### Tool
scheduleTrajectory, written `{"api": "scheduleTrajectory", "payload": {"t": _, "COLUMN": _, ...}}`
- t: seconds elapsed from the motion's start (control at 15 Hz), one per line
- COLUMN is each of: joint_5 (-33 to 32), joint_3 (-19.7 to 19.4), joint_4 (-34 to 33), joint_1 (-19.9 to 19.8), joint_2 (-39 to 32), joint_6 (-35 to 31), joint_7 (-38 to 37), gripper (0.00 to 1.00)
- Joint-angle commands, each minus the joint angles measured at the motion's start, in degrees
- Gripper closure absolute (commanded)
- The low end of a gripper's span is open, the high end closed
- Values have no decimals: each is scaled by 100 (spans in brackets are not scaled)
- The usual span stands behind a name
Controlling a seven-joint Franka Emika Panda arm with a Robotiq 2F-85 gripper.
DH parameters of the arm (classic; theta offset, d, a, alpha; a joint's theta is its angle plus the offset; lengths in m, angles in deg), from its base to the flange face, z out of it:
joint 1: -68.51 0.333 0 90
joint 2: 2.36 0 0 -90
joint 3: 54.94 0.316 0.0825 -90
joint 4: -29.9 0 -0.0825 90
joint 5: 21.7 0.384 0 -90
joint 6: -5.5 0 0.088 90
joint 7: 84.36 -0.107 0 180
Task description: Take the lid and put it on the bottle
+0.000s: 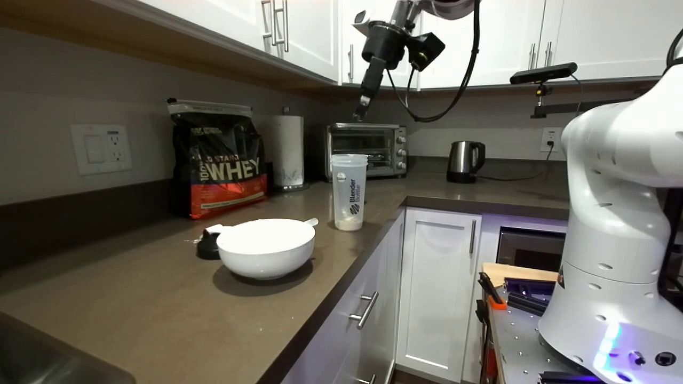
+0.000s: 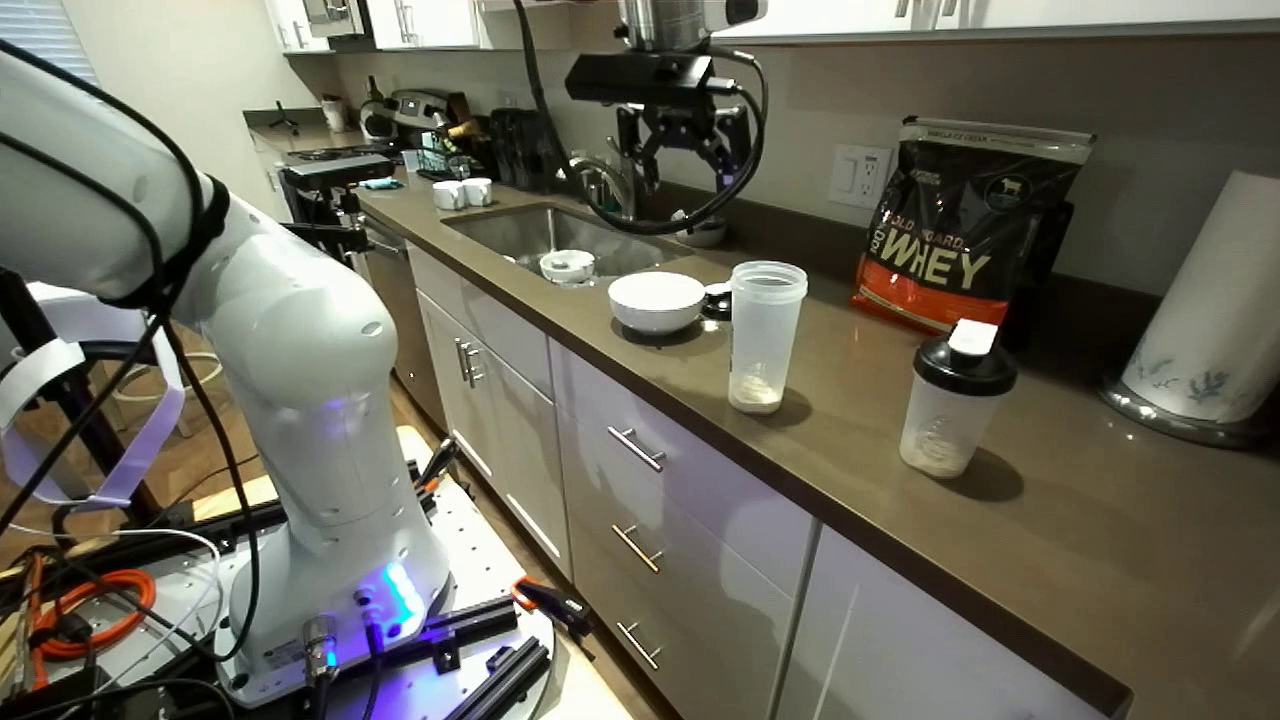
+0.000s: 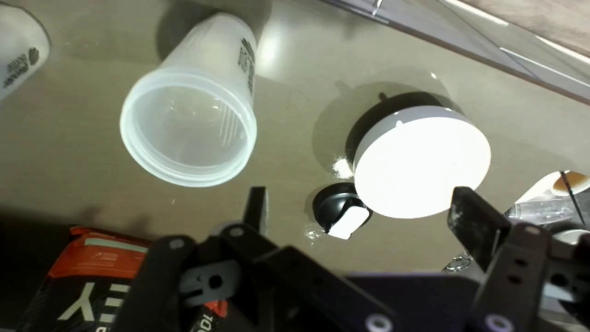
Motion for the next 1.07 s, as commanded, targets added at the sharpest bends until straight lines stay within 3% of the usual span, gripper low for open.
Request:
{"api": "scheduleTrajectory", "payload": {"t": 0.0, "joint_5": 346, "joint_3": 160, "joint_4": -534, "joint_1": 218, "joint_2": -937, "joint_6": -339, "joint_7": 29, "gripper": 0}}
{"api": "scheduleTrajectory", "payload": {"t": 0.33, "joint_5": 686, "joint_3": 361, "joint_4": -1373, "joint_1": 366, "joint_2": -2070, "joint_6": -314, "joint_7": 131, "gripper": 0}}
{"api": "scheduleTrajectory", "payload": {"t": 1.0, "joint_5": 745, "joint_3": 1010, "joint_4": -3076, "joint_1": 70, "joint_2": -3908, "joint_6": 270, "joint_7": -60, "gripper": 0}}
